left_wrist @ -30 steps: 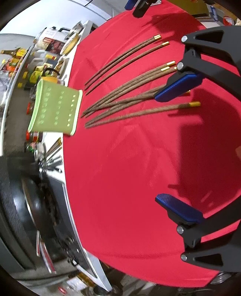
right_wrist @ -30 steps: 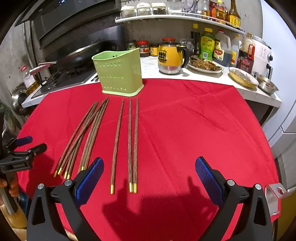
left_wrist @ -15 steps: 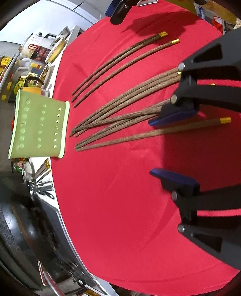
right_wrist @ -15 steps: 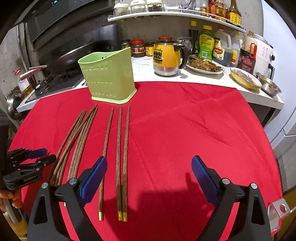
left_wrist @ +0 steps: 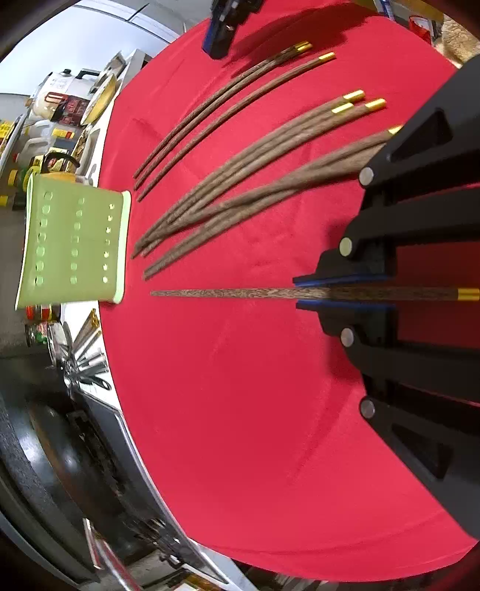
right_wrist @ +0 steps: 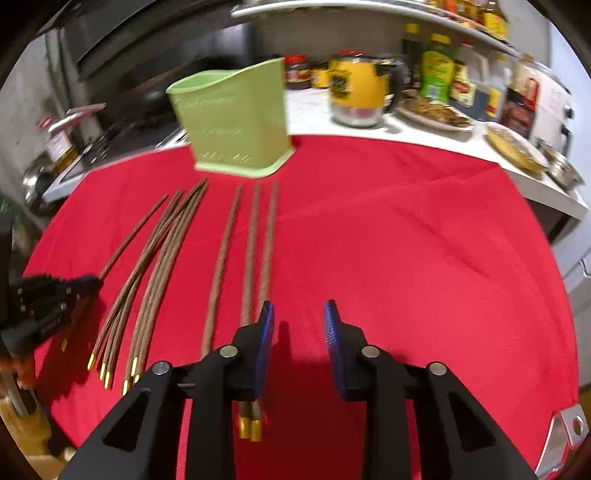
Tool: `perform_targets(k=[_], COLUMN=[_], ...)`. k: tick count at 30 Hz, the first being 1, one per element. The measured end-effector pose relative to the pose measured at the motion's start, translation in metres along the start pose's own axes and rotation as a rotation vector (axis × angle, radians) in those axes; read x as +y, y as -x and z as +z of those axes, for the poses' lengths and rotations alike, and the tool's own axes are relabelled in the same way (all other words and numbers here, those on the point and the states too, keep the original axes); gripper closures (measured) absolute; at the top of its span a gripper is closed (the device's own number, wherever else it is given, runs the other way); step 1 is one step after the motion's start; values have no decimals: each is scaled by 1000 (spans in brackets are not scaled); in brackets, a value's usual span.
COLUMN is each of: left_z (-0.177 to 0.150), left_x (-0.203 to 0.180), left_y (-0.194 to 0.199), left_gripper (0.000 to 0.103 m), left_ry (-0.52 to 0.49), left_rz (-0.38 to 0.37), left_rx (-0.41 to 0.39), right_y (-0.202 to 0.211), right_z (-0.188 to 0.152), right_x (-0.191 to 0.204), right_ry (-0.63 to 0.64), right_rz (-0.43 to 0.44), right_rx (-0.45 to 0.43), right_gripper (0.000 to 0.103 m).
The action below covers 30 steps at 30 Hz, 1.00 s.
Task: Organize utensils
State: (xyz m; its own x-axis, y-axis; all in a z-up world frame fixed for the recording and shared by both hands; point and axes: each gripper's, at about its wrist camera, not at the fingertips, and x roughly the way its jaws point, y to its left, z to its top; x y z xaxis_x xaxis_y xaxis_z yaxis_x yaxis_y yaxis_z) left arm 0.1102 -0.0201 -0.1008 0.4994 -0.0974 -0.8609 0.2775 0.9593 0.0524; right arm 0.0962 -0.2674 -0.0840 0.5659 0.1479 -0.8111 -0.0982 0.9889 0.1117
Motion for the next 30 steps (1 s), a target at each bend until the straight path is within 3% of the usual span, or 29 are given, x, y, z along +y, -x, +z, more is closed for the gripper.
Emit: perform_targets(k=[4, 8, 12, 16, 30], left_z=[-5, -7, -12, -17, -24], left_x=[9, 8, 8, 10, 8], left_y=[3, 4, 7, 10, 14], left_gripper=[96, 96, 96, 96, 96], left_ry=[34, 28, 22, 31, 10], left_rz=[-40, -40, -54, -71, -77], left_rx=[-2, -6, -12, -15, -26], right_y=[-12, -23, -25, -20, -21], right_z=[0, 3, -1, -5, -16], right_x=[13, 23, 23, 20, 26], right_ry=[29, 64, 89, 66, 114], right_rz=[34, -5, -36, 8, -27], right_rx=[24, 29, 23, 9, 21], right_gripper=[75, 75, 93, 92, 91])
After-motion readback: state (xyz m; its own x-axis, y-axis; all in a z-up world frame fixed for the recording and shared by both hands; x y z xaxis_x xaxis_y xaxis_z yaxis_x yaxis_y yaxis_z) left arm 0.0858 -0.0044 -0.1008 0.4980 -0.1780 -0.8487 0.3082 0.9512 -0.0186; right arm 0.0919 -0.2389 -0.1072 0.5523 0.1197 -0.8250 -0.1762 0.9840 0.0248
